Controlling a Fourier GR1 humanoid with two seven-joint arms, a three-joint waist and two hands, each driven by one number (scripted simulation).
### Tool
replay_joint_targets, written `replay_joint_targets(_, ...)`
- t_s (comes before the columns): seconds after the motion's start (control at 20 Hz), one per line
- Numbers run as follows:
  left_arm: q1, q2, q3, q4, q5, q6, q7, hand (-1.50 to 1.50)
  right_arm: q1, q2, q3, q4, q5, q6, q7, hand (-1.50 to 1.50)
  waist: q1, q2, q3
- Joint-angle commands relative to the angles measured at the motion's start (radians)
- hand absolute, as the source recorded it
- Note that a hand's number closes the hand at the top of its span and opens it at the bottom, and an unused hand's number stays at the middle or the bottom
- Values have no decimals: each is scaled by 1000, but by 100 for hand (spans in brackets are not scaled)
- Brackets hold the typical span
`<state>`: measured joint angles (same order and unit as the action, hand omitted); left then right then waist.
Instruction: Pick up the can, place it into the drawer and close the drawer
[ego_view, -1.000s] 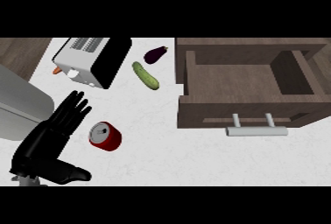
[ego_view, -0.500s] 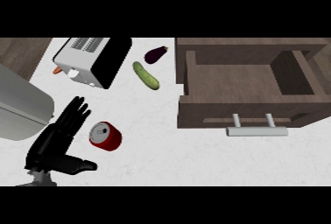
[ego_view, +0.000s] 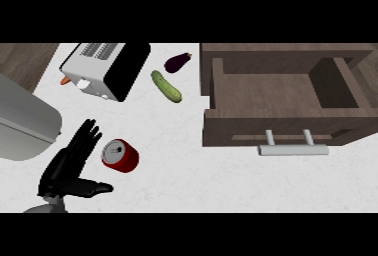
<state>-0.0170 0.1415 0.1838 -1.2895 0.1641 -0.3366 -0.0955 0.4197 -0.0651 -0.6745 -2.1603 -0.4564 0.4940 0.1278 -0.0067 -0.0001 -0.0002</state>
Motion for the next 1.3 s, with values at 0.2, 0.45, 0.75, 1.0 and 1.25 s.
replay_joint_targets(0.2,-39,-12,-12,200,-51,-11,-129,-150,-16,12,-41,-5,-30,22,42,-150,1,0,0)
replay_joint_targets(0.45,-128,30,27,376,-43,-43,-195,-150,-37,-5,-49,-54,-71,4,108,-150,0,0,0)
replay_joint_targets(0.75,-134,-21,-2,413,-59,-14,-226,-150,-14,-34,-126,-13,-131,59,103,-150,0,-1,0)
replay_joint_targets(1.0,-283,12,40,689,-71,-40,-370,-150,-54,40,-62,-15,-24,59,70,-150,-3,2,-1)
replay_joint_targets(1.25,-284,26,53,676,-15,-95,-309,150,-21,-17,-120,-63,-141,34,162,-150,-2,0,0)
